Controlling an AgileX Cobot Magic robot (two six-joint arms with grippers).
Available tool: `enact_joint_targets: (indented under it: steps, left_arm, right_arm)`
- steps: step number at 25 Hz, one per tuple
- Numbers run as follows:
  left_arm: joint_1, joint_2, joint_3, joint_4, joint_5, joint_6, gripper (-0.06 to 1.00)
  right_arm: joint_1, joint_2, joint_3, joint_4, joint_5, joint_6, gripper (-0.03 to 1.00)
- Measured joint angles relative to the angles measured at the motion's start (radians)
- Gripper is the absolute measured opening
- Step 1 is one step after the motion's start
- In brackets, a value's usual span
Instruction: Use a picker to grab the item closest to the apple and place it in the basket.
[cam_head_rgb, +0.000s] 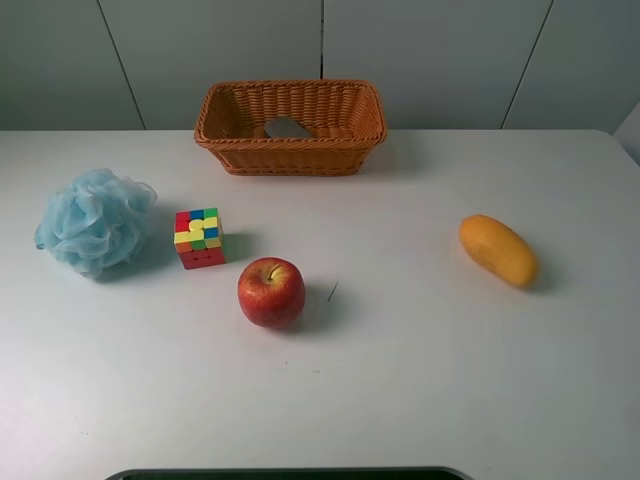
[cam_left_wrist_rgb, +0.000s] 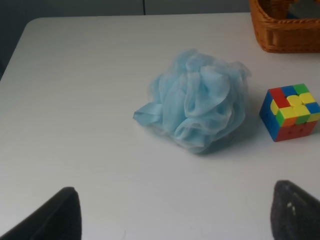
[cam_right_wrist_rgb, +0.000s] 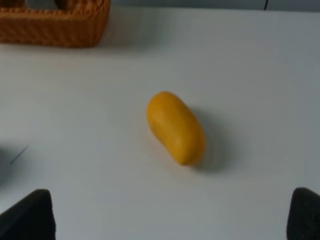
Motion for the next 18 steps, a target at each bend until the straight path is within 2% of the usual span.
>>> enact_joint_targets:
  steps: [18]
  left_arm:
    - [0.000, 0.000, 0.000, 0.000, 0.000, 0.000, 0.73]
  right_arm:
    - [-0.024, -0.014, 0.000, -0.006, -0.014, 0.004, 0.70]
